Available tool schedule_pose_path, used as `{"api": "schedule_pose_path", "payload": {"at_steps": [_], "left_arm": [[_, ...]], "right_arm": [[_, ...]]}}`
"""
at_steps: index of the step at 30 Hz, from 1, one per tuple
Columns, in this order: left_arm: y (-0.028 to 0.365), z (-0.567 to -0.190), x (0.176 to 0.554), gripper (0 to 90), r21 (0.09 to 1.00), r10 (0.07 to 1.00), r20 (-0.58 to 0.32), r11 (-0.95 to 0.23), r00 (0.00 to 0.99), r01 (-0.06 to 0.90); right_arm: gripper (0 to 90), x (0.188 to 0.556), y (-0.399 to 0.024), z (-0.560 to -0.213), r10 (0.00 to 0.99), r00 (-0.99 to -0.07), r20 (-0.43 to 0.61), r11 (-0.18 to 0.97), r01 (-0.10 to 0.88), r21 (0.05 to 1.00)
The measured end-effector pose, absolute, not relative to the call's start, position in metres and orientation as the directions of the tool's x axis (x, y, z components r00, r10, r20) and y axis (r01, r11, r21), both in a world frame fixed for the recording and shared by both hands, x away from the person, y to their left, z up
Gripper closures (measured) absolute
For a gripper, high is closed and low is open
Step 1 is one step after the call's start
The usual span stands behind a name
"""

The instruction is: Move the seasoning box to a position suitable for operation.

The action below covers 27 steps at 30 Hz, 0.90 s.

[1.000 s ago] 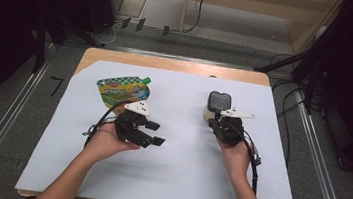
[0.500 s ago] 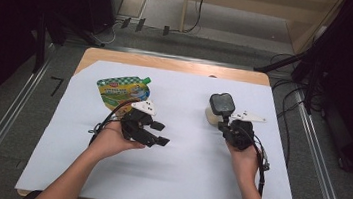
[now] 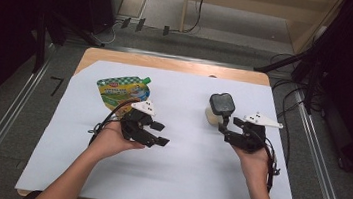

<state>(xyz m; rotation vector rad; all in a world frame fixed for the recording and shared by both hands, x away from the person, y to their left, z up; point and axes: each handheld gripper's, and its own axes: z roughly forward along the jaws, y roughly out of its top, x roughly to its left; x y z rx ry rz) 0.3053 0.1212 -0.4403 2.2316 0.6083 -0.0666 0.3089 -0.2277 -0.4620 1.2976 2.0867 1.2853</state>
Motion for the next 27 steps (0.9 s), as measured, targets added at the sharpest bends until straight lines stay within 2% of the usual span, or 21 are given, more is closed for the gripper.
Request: {"api": "schedule_pose_path", "payload": {"at_steps": [3, 4, 16, 27], "left_arm": [[0.122, -0.440, 0.304, 39.3, 0.697, 0.404, -0.241, -0.560, 0.882, 0.447], [0.122, -0.440, 0.304, 39.3, 0.697, 0.404, -0.241, -0.561, 0.883, 0.447], [0.132, -0.440, 0.297, 40.3, 0.701, 0.429, -0.240, -0.544, 0.871, 0.461], [0.143, -0.440, 0.292, 40.3, 0.703, 0.456, -0.247, -0.523, 0.855, 0.482]], "right_arm": [[14.3, 0.315, -0.228, -0.462, 0.856, -0.494, 0.152, 0.148, 0.516, 0.843], [13.4, 0.317, -0.227, -0.463, 0.858, -0.490, 0.152, 0.149, 0.521, 0.840], [7.0, 0.344, -0.222, -0.470, 0.878, -0.447, 0.170, 0.126, 0.560, 0.819], [6.7, 0.375, -0.204, -0.479, 0.894, -0.419, 0.155, 0.129, 0.574, 0.808]]}}
